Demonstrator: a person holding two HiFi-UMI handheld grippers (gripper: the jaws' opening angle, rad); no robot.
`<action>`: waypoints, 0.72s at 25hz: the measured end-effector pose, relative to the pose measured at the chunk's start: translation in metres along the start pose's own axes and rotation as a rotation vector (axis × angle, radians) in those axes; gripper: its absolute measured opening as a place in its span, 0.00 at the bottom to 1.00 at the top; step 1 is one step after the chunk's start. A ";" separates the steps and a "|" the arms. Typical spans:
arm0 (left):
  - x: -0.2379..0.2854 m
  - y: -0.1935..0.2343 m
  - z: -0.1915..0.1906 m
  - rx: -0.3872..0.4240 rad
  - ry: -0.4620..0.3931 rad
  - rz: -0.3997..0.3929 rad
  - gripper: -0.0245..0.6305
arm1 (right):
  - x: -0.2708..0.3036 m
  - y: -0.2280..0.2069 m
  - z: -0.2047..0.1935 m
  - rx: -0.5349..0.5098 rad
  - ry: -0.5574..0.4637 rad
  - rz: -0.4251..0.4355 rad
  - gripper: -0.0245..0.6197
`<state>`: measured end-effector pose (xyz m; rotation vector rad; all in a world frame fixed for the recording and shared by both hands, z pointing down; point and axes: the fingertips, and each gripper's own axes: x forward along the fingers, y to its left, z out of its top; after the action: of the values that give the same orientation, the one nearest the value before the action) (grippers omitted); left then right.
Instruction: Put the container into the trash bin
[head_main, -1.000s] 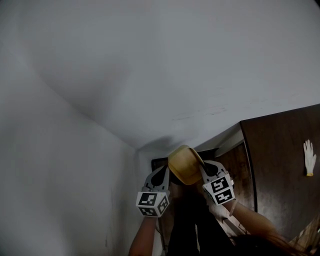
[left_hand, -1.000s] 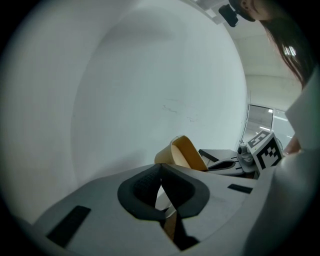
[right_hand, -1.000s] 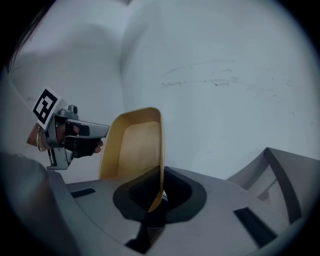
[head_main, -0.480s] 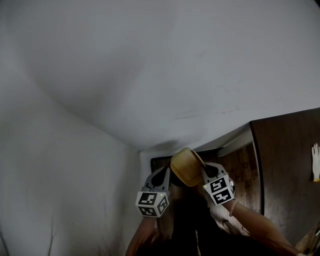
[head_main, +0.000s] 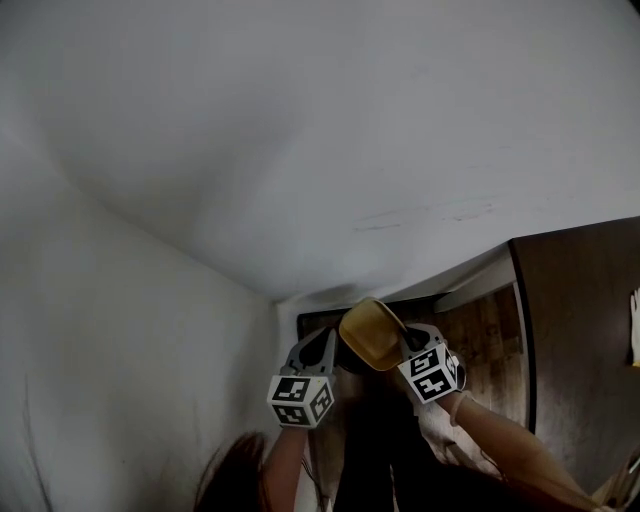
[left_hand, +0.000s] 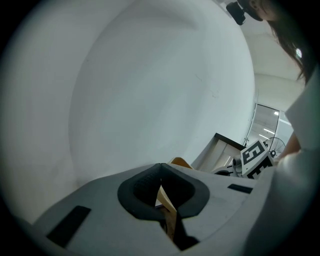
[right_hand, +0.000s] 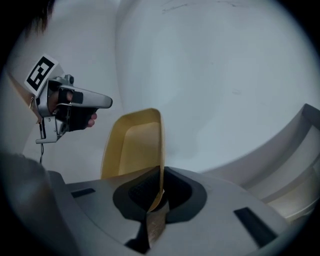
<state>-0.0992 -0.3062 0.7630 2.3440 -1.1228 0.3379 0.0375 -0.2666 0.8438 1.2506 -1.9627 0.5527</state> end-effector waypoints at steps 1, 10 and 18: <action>0.001 0.001 -0.002 -0.002 0.003 0.001 0.07 | 0.004 0.000 -0.003 -0.002 0.008 0.000 0.07; 0.011 0.014 -0.018 -0.011 0.017 0.006 0.07 | 0.036 0.014 -0.027 -0.025 0.079 0.019 0.08; 0.021 0.020 -0.026 -0.007 0.036 0.012 0.07 | 0.060 0.021 -0.047 0.011 0.133 0.042 0.10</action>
<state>-0.1021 -0.3161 0.8010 2.3174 -1.1195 0.3784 0.0201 -0.2604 0.9207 1.1515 -1.8806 0.6522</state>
